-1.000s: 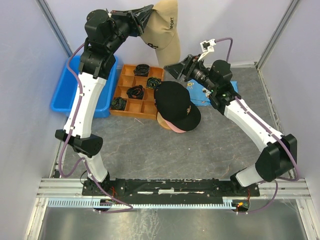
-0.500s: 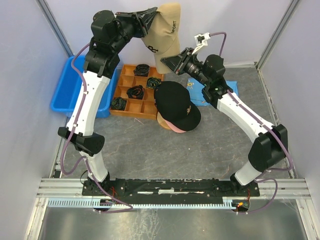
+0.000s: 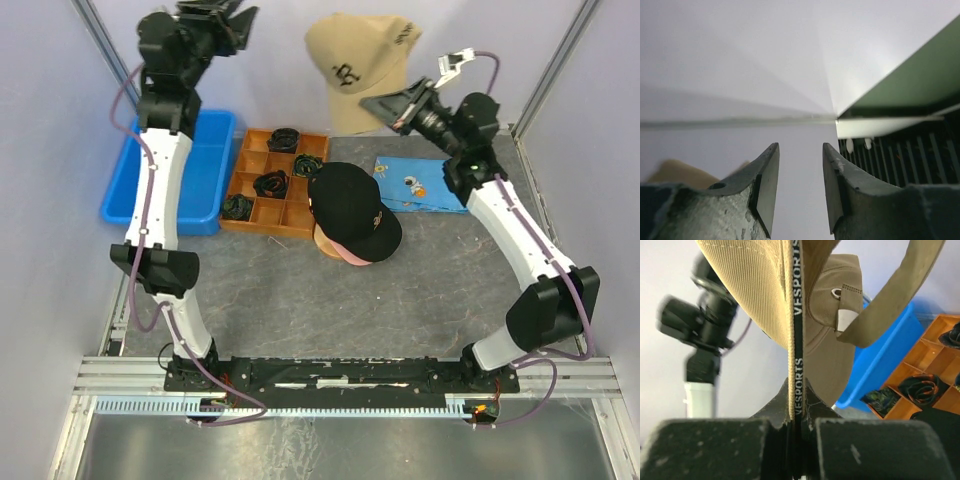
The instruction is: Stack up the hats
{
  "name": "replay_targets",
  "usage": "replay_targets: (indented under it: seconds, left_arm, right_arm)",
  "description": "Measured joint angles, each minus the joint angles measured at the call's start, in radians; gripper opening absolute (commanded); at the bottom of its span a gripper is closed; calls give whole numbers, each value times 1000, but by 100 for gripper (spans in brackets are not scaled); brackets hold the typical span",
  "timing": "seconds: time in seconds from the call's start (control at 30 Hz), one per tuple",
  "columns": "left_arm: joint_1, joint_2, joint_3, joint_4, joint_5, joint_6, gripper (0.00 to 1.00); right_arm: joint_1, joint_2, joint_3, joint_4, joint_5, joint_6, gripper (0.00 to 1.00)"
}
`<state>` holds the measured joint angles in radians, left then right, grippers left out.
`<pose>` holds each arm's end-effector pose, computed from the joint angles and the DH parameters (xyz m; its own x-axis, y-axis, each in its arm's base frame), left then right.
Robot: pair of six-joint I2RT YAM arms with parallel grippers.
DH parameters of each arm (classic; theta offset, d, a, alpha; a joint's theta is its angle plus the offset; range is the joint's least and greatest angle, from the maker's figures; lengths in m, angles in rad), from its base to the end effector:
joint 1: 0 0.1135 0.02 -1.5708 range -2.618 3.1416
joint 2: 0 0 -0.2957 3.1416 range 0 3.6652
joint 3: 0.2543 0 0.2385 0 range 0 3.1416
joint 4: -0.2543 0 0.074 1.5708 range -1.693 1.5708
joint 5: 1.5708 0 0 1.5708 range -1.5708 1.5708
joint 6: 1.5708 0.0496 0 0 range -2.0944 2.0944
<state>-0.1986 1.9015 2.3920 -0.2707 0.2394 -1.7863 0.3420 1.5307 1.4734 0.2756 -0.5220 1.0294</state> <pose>0.4002 -0.0925 0.5815 -0.4546 -0.8766 0.1582 0.1193 -0.2359 -0.9644 0.3273 0.1428 0.4810 -0.5370 0.5974 -0.5956 -0.5610 0.2745 0.7810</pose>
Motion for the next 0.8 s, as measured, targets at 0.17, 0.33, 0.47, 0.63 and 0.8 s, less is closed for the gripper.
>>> replay_targets:
  seconds: [0.17,0.33,0.47,0.63,0.8]
  left_arm:
    - [173,-38,-105,35,28,170,52]
    - [194,-207,-459,80,88,338,53]
    - [163,-282,-697,146,191,416,55]
    - [140,-317,-997,408,335,340,67]
    - [138,-314,-1165,777,373,80,71]
  right_arm:
    - [-141,9,-16,119,-77,350,0]
    - [-149,100,-16,444,-105,776,0]
    - [-121,192,-16,629,-81,940,0]
    - [-56,242,-3,683,-62,1018,0]
    - [10,244,28,711,-102,1043,0]
